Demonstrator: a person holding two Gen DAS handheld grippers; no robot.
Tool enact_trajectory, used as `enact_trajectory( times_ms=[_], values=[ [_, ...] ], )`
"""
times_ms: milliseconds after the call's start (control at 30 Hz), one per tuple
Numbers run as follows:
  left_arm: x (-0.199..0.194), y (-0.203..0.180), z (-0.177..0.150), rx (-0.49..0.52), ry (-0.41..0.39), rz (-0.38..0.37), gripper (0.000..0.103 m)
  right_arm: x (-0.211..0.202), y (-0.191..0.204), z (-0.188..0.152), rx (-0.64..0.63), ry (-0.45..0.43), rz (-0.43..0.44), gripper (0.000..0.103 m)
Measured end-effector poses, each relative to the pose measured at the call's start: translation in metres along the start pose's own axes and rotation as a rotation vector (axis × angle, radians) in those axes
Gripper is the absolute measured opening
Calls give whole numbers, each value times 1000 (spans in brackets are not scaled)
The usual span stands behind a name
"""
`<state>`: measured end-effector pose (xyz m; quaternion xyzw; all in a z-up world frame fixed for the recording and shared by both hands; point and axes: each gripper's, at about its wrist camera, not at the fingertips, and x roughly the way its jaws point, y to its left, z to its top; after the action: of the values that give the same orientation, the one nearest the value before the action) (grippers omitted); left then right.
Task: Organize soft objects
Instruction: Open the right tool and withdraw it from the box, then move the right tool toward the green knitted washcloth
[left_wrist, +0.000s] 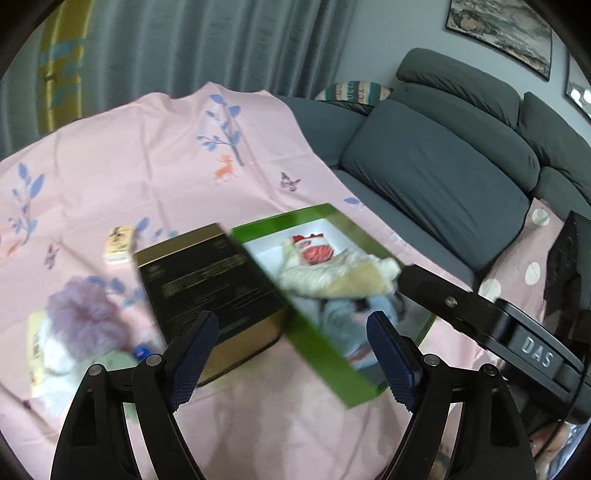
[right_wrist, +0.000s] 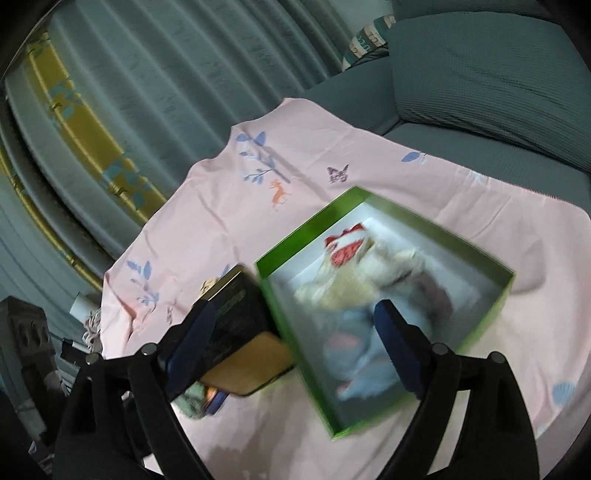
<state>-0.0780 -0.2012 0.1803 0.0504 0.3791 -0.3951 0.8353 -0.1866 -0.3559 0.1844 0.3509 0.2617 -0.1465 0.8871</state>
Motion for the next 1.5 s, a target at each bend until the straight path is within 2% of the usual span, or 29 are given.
enact_trajectory(
  times_ms=[133,267,433,833,1000,1233,1500],
  values=[
    [-24,26,-17,-17,-9,36,83,-5,21,-25,-30,27,-14,89],
    [-45,59,-32,-79,-12,55,83,-11,41,-46,-78,58,-47,89],
    [-64,91,-50,-127,-18,97,83,-22,57,-59,-137,59,-71,88],
    [-90,144,-89,-213,-1,152,83,-25,69,-72,-74,76,-33,88],
    [-103,161,-105,-245,-10,197,83,-14,78,-78,-75,103,-6,88],
    [-123,197,-136,-343,-9,278,83,14,92,-87,-94,166,6,88],
    [-128,232,-167,-462,19,308,83,64,133,-107,-181,281,42,73]
  ],
)
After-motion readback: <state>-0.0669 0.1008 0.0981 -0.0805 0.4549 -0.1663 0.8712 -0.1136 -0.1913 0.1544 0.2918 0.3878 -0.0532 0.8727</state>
